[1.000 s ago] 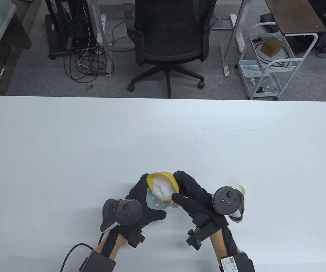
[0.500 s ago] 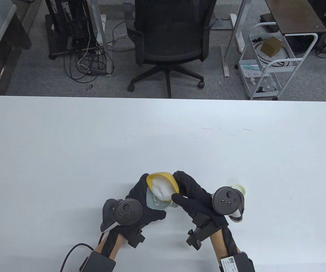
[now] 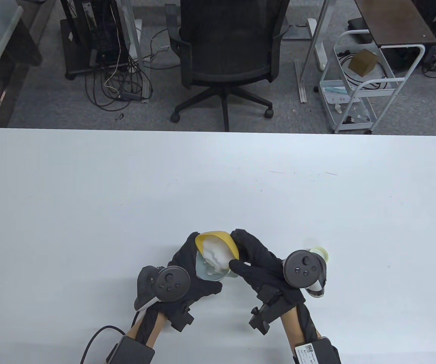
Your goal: Unscrew the press dispenser and pour salt into it
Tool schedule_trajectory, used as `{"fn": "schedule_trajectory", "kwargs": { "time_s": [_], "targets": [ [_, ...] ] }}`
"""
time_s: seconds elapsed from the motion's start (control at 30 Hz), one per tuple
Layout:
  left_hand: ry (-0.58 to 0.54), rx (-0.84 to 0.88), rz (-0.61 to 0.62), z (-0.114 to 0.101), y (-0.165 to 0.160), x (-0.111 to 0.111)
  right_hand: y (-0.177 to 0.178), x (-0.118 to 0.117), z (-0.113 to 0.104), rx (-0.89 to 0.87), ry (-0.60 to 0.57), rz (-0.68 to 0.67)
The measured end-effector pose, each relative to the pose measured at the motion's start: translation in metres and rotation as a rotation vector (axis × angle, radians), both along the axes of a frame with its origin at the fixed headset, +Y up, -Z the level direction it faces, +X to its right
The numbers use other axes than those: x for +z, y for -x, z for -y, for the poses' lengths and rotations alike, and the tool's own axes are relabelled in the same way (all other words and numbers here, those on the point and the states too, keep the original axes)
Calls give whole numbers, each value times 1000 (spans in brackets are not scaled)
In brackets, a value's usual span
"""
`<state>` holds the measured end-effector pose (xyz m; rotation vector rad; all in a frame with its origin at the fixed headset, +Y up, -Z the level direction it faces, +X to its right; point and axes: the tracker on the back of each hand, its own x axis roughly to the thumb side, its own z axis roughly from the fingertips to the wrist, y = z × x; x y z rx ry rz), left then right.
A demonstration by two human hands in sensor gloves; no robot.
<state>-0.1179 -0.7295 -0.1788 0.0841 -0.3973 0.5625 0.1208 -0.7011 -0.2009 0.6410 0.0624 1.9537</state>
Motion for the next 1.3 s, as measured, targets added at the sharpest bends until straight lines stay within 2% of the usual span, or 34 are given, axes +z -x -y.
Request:
{"fn": "schedule_trajectory", "kwargs": {
  "time_s": [1.3],
  "targets": [
    [0,0,0,0,0,0,1,1,-1,24,-19,-7]
  ]
}}
